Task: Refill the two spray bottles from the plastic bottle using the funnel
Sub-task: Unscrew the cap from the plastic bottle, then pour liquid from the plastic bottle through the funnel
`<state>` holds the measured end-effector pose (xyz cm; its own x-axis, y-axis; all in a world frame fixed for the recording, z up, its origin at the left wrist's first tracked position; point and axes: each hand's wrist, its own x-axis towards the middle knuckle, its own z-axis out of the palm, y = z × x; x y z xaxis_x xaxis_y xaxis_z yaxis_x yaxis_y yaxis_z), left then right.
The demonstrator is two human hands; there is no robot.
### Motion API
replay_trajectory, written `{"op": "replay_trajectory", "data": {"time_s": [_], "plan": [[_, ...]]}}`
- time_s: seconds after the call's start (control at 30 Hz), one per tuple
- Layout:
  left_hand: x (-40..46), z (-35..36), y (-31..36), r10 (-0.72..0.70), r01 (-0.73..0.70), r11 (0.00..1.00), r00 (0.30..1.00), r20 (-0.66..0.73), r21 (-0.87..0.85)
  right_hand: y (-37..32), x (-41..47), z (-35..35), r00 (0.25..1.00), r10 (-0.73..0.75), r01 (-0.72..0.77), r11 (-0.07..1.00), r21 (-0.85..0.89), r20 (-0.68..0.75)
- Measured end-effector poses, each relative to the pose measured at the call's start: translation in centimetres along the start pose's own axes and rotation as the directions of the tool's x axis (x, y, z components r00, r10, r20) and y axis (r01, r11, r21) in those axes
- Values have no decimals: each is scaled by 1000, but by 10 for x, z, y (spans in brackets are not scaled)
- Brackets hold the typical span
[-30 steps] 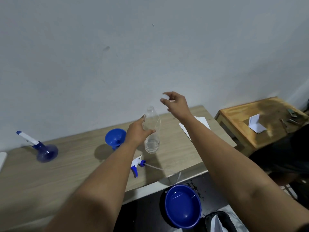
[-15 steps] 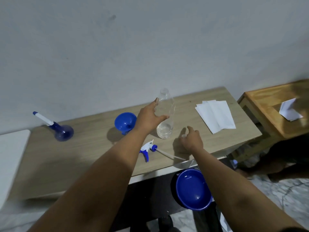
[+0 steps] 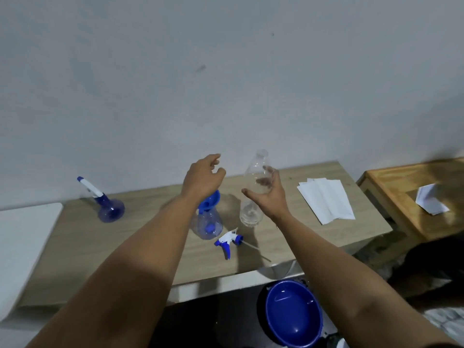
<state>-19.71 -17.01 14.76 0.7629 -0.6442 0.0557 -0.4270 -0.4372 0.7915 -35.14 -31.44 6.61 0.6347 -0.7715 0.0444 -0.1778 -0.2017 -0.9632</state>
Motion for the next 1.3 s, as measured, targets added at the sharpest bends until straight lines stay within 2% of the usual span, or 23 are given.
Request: {"op": "replay_trajectory", "data": {"time_s": [0.07, 0.17, 0.3, 0.43, 0.63, 0.97, 1.3], "plan": [[-8, -15, -17, -19, 17, 999, 999, -51, -49, -16, -1, 2, 996, -78, 79, 996, 35, -40], [-27, -28, -41, -92, 87, 989, 995, -32, -120, -45, 3, 4, 984, -172, 176, 981, 83, -52], [-45, -29, -70, -164, 169, 982, 984, 67, -80, -73, 8, 2, 965, -233, 237, 971, -24, 117], [-53, -21, -81, -212, 227, 970, 965, 156, -84, -85, 8, 0, 943, -112, 194, 950, -246, 312], [-58, -5, -80, -184, 195, 972, 978, 95, -130, -80, 0, 2, 864, 120, 176, 839, -515, 490], [-62, -2, -79, -148, 155, 979, 987, 58, -134, -71, -7, 3, 820, 279, 226, 643, -732, 499], [-61, -3, -79, -131, 136, 983, 990, 42, -125, -78, -10, 1, 806, 345, 241, 549, -800, 480]]}}
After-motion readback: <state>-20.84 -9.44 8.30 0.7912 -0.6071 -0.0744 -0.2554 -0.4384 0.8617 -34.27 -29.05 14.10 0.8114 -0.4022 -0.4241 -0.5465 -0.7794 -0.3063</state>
